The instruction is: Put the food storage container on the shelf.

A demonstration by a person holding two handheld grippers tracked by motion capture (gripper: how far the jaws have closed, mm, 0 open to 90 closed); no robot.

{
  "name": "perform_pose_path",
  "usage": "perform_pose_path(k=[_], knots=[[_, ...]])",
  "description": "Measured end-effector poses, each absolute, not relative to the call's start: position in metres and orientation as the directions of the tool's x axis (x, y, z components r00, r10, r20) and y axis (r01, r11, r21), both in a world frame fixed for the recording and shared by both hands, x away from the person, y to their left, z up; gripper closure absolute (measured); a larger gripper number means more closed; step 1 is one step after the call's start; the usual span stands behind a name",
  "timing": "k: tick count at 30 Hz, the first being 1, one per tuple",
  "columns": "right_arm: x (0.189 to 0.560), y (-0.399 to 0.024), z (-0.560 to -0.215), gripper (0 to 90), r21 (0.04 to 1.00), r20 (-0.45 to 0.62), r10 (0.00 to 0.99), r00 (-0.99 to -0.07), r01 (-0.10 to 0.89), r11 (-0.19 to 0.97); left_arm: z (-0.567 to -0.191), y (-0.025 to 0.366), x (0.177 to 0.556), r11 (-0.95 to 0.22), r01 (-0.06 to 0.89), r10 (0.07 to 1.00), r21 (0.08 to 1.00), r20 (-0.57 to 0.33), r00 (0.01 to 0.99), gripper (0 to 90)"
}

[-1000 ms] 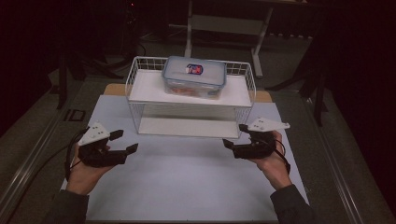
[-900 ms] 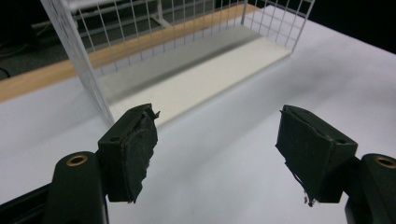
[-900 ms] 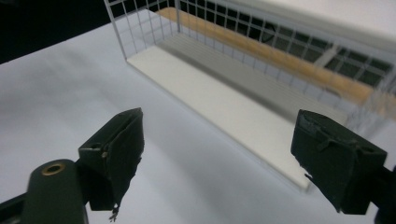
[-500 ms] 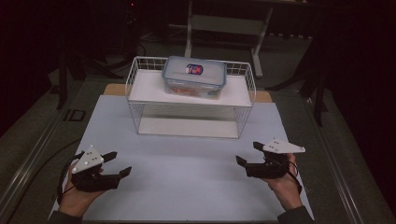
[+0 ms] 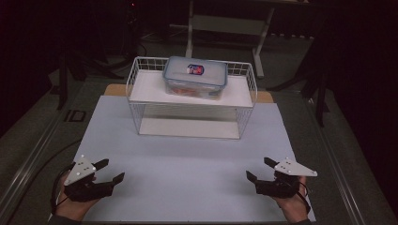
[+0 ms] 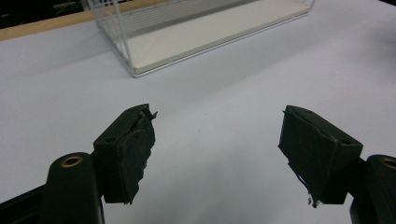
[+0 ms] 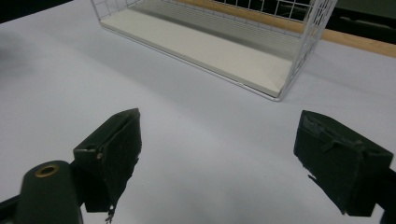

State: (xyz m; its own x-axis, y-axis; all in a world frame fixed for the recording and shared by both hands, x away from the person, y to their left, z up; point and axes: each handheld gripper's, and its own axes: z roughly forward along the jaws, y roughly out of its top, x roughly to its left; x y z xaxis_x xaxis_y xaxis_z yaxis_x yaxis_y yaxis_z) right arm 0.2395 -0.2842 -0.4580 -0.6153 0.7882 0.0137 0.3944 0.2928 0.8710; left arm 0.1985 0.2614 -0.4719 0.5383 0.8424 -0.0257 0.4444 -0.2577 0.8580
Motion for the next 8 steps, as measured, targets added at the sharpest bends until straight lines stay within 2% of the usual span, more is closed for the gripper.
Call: perform_pose_path(k=[8], knots=[[0.2402,-0.2837,-0.4630,14.4,0.874,-0.019,0.800,-0.600,0.378,0.305,-0.4764,0.2668,0.2012,-0.236,0.455,0.865,0.859,-0.028,0.501,25.7]])
